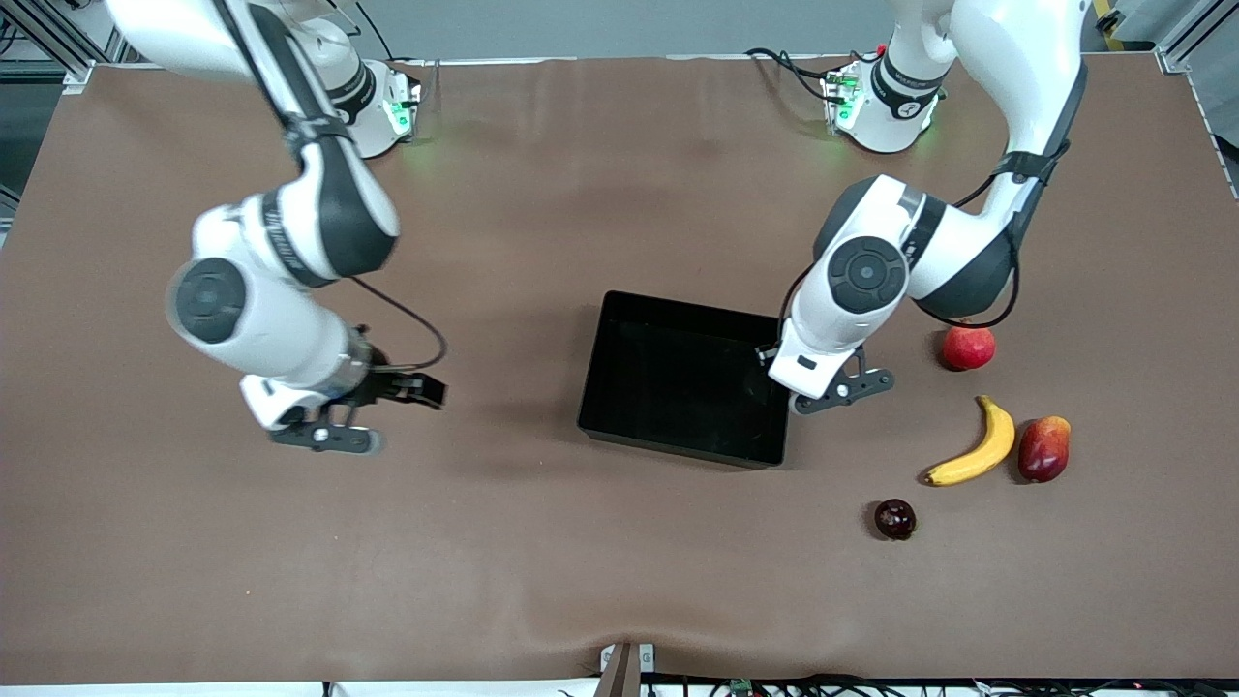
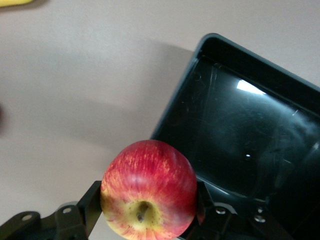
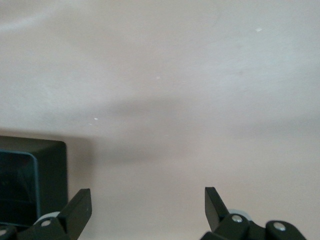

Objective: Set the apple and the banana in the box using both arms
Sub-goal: 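Carry the apple over the tray while the right gripper withdraws to rest, then lower the apple into the black tray and open the left gripper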

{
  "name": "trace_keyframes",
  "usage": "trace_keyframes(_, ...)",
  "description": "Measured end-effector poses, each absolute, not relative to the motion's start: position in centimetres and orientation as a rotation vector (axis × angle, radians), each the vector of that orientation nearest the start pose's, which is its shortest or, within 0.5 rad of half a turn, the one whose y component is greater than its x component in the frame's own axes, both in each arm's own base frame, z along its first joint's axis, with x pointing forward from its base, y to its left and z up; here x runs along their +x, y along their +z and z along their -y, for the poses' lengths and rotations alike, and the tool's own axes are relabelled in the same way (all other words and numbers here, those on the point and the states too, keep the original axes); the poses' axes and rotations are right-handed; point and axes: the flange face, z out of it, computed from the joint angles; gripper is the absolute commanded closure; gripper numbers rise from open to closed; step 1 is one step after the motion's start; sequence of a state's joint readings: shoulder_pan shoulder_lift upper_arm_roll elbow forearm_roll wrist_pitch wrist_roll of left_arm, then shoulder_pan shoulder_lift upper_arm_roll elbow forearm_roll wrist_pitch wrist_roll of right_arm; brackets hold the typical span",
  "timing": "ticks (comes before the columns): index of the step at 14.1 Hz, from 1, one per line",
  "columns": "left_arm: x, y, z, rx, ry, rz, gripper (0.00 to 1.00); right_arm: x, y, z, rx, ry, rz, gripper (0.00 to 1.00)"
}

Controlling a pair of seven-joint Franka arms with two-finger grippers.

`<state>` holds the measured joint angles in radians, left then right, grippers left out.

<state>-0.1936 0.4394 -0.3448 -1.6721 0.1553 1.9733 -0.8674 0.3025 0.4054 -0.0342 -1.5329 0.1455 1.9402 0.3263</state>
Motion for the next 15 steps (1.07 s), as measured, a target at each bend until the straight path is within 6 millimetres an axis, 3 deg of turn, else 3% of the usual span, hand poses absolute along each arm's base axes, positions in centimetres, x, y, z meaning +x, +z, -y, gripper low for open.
trace_keyframes(5,56.6,33.6,33.6,-3.026,0.162,0.484,1.00,65.0,45.9,-10.1,-3.018,0.084,-0.066,0.00)
trace_keyframes(10,57.0,33.4,35.7,-3.031,0.150,0.555,1.00,62.9,51.3,-1.1,-3.007,0.090,0.000,0.00)
trace_keyframes(13,56.9,32.7,36.8,-3.034,0.160,0.553,1.00,60.6,55.8,2.3,-3.035,0.041,0.016,0.00)
trace_keyframes(15,57.0,31.7,37.1,-3.033,0.175,0.550,1.00,58.8,58.4,3.3,-3.065,0.032,0.013,0.00)
